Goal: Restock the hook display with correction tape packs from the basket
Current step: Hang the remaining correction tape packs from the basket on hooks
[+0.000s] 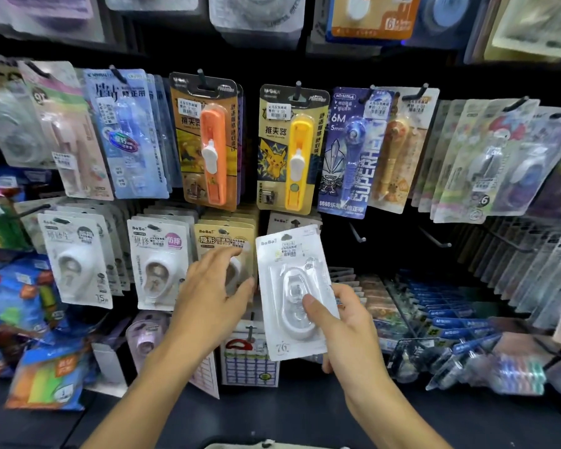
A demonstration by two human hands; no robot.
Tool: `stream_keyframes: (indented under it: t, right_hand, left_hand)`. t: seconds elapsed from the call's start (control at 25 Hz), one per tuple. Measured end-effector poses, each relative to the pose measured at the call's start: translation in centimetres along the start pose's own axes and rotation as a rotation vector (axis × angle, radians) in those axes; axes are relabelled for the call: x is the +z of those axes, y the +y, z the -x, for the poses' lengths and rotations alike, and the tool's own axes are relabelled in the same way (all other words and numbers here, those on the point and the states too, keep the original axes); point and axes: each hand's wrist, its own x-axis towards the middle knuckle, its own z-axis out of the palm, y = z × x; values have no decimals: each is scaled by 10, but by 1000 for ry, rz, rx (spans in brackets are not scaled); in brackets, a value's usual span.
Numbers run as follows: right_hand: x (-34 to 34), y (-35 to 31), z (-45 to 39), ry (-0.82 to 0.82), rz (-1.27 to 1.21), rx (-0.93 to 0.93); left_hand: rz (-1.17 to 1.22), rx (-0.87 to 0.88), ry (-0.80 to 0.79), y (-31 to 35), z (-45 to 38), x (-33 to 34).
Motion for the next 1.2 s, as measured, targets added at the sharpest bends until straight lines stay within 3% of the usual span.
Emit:
stream_keyframes:
  t: [0.12, 0.36, 0.44, 0.52, 0.6, 0.64, 0.72, 0.8, 0.88, 0.92, 1.0, 1.04, 1.2]
  right_hand:
    - [0, 4, -2, 134, -29, -89]
    - [-3, 5, 1, 124, -61, -59]
    - [-3, 10, 1, 99, -127, 14]
    - [-2, 16, -2, 28, -274, 141]
    - [-7, 33, -8, 10, -165, 220]
    - [-12, 46, -11, 7, -76, 237]
    - [-24, 83, -10, -39, 144, 320]
    - [-35, 134, 11, -171, 549, 370]
    - [-43, 195, 49, -442, 1000, 304]
    - [-44, 222, 68, -612, 1138, 251]
    - [-41, 263, 100, -882, 1228, 124]
    - [-38, 279, 110, -940, 1270, 50]
    - [-21, 310, 108, -838, 1419, -229]
  left_hand:
    - [9, -28, -53, -5, -2, 0]
    - [-125, -27, -186, -12, 1, 0]
    - [-139, -9, -130, -13, 4, 1]
    - [-157, 27, 49, -10, 13, 4]
    - [-126, 20, 177, -7, 27, 11]
    - [-117, 10, 156, -7, 35, 15]
    - [-139, -3, -137, -13, 51, 26]
    - [-269, 26, -731, -25, 69, 40]
    - [-475, 7, -1288, -44, 95, 49]
    - [-597, -15, -1417, -54, 106, 50]
    - [-726, -20, -1421, -71, 121, 47]
    - [-722, -4, -1375, -75, 125, 45]
    - [-639, -18, -1290, -84, 126, 40]
